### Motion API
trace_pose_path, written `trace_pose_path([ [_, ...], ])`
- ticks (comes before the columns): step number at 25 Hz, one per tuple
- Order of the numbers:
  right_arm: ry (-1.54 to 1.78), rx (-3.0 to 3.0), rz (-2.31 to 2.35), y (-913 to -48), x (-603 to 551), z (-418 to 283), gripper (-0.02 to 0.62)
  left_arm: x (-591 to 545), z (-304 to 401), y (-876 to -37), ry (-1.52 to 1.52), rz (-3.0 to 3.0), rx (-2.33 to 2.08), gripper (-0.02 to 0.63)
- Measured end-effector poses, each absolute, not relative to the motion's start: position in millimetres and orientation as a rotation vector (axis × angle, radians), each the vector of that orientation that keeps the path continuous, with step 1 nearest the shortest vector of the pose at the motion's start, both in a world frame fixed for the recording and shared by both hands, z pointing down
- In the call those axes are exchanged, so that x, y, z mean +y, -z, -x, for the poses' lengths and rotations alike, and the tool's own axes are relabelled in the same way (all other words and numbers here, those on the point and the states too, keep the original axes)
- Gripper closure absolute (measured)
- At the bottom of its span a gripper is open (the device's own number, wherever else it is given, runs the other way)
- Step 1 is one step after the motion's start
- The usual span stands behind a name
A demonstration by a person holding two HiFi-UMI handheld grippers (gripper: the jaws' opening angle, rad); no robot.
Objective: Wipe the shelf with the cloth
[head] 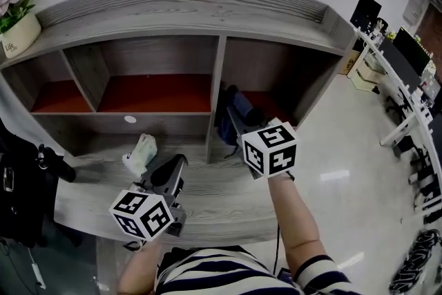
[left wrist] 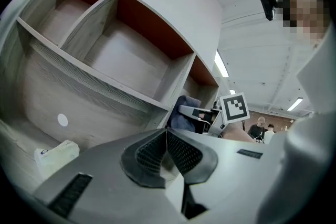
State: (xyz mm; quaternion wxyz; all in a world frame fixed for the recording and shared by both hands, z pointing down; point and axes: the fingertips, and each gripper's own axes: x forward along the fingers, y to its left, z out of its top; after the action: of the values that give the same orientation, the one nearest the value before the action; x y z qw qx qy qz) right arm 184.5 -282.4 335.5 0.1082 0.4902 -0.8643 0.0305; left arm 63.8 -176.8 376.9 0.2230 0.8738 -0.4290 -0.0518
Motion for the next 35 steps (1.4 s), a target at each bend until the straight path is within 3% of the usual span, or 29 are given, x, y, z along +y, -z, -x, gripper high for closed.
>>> trace_pose_path([
  [6,0.123,-2.308,-1.311,-363,-301,-179,0.546,-186,-59,-378,0.149,-2.397,-1.2,0.588],
  [19,0.257,-2.125,-1.138,-387,-308,-171,0.548,-202,-64,-383,0.135,-2.387,-1.174,0.588],
  [35,0.178,-1.907,-1.402,-386,-312,-268,0.548,-202,-94,-389,0.087,-2.417,-1.074,0.588],
])
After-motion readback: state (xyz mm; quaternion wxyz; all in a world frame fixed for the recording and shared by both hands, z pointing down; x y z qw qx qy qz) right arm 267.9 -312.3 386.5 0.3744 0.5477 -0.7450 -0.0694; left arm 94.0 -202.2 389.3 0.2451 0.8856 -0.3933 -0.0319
